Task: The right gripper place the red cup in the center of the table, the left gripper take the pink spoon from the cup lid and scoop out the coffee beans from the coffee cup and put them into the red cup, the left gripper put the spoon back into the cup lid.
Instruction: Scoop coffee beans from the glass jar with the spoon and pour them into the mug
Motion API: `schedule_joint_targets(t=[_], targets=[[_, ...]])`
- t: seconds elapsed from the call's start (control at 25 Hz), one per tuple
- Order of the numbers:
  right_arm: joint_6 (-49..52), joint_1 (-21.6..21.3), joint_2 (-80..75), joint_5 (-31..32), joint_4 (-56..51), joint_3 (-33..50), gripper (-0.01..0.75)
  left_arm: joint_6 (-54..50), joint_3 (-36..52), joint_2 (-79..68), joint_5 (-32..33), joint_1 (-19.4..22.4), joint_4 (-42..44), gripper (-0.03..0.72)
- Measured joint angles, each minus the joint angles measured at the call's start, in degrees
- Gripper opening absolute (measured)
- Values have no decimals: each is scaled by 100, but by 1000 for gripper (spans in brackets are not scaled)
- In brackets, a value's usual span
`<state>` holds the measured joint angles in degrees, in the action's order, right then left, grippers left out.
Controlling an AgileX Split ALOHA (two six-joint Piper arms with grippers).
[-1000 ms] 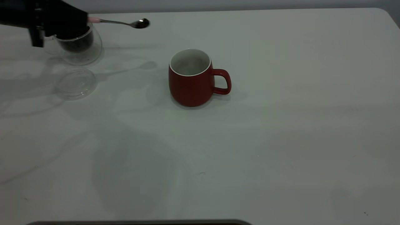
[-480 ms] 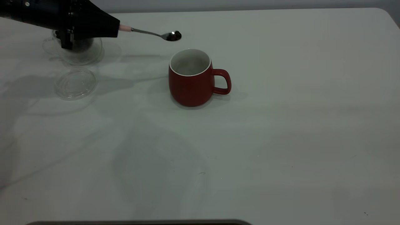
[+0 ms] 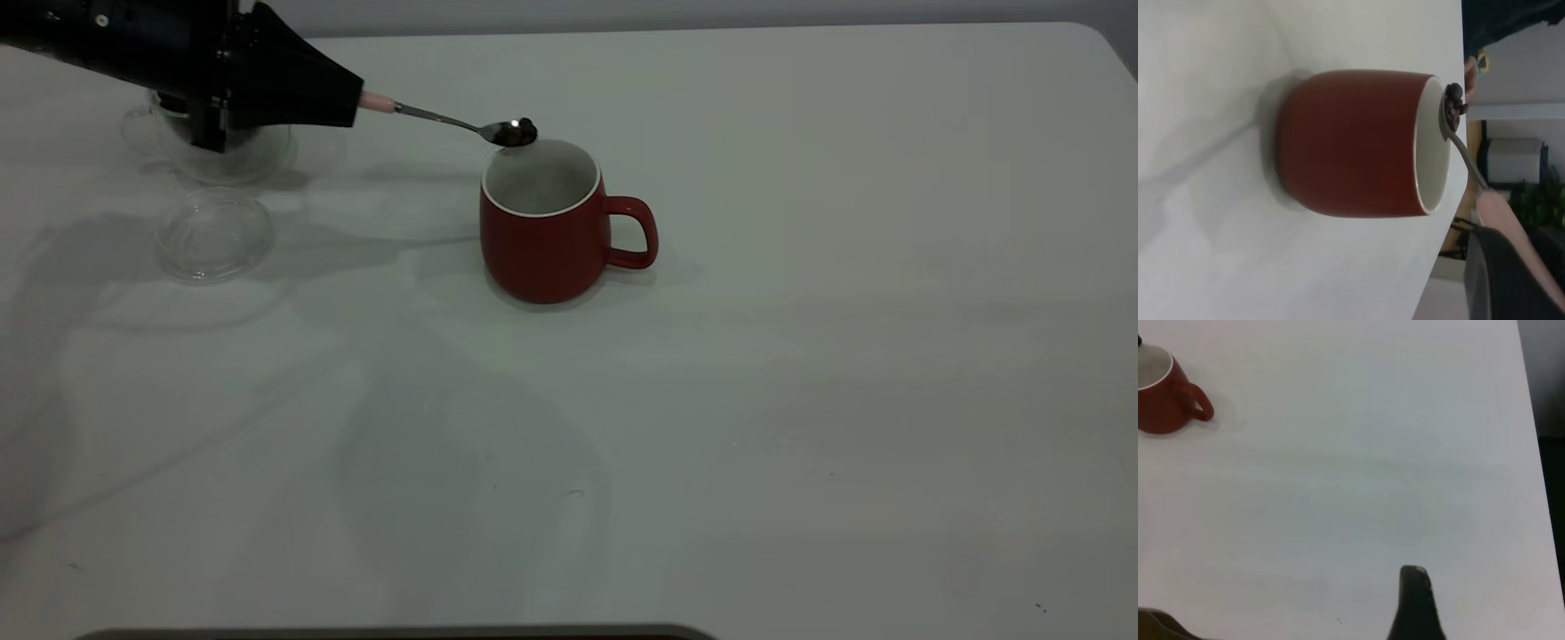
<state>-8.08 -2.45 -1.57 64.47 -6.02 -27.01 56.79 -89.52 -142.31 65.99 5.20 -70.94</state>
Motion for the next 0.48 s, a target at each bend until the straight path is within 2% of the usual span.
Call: schedule_joint_targets(t=[0.2, 0.48], targets=[[0, 0, 0, 0, 0, 0, 591, 153, 0, 0, 0, -151, 167, 119], [0, 0, 0, 0, 0, 0, 591, 1310, 0, 0, 0, -170, 266, 119]])
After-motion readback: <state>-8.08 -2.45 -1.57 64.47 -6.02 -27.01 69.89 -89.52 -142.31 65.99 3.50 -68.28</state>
